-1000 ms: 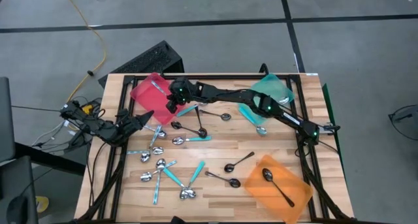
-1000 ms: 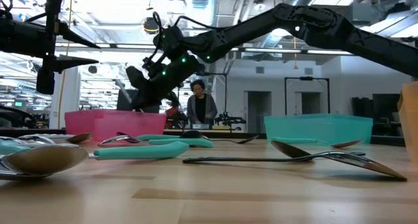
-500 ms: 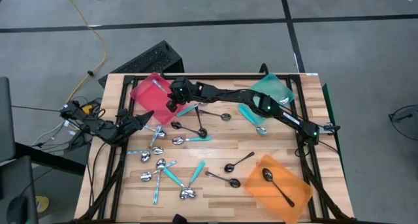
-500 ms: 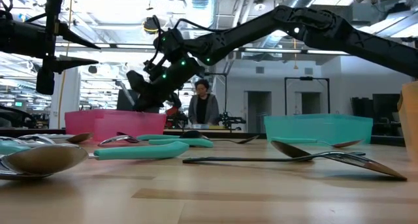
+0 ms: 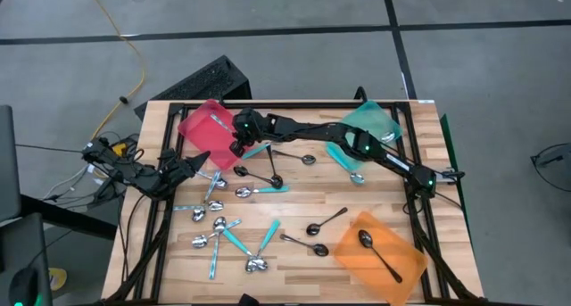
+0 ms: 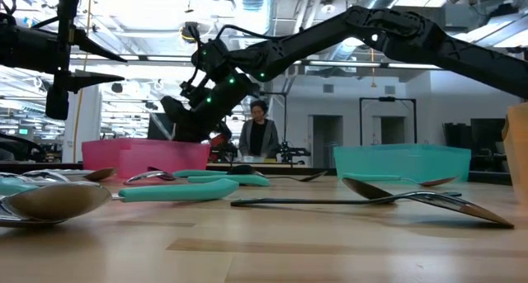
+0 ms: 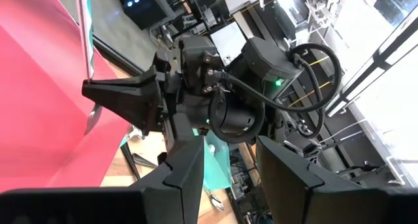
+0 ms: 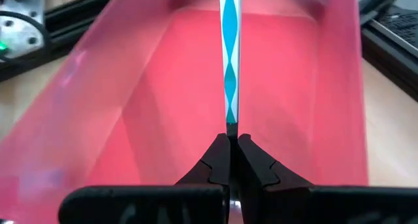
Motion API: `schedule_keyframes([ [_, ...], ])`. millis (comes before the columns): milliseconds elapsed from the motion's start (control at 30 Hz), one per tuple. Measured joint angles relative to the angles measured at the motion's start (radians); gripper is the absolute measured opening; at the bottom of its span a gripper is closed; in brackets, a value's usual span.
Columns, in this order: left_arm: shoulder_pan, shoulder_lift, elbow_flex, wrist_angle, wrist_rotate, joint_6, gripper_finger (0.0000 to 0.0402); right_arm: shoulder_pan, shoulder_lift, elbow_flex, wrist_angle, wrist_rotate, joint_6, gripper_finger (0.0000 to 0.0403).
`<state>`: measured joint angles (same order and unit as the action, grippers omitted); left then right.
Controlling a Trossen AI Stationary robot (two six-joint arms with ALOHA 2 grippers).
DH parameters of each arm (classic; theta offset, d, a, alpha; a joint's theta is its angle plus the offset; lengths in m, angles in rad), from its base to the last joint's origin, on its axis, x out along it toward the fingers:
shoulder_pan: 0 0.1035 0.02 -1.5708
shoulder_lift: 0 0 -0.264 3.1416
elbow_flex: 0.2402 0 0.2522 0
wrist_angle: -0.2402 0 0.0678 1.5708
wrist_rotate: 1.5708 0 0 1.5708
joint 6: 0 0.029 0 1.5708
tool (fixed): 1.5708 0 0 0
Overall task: Sort silverware by color (type)
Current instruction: Put the blue patterned spoon into the red bin
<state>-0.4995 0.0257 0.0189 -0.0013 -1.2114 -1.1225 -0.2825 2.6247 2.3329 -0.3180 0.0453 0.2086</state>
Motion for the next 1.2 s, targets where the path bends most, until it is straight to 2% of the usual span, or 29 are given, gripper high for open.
schedule_keyframes([
  [300,0.0,0.0,0.0,0.0,0.0,0.0,0.0123,-0.007,0.026,0.004,0.018,0.036,0.001,0.0029],
  [867,0.0,0.0,0.0,0.0,0.0,-0.004,0.0123,-0.016,0.042,0.005,0.036,0.031,0.027,0.0035],
  [1200,0.0,0.0,0.0,0.0,-0.002,0.002,0.0123,-0.015,0.045,0.003,0.035,0.029,0.027,0.0062],
])
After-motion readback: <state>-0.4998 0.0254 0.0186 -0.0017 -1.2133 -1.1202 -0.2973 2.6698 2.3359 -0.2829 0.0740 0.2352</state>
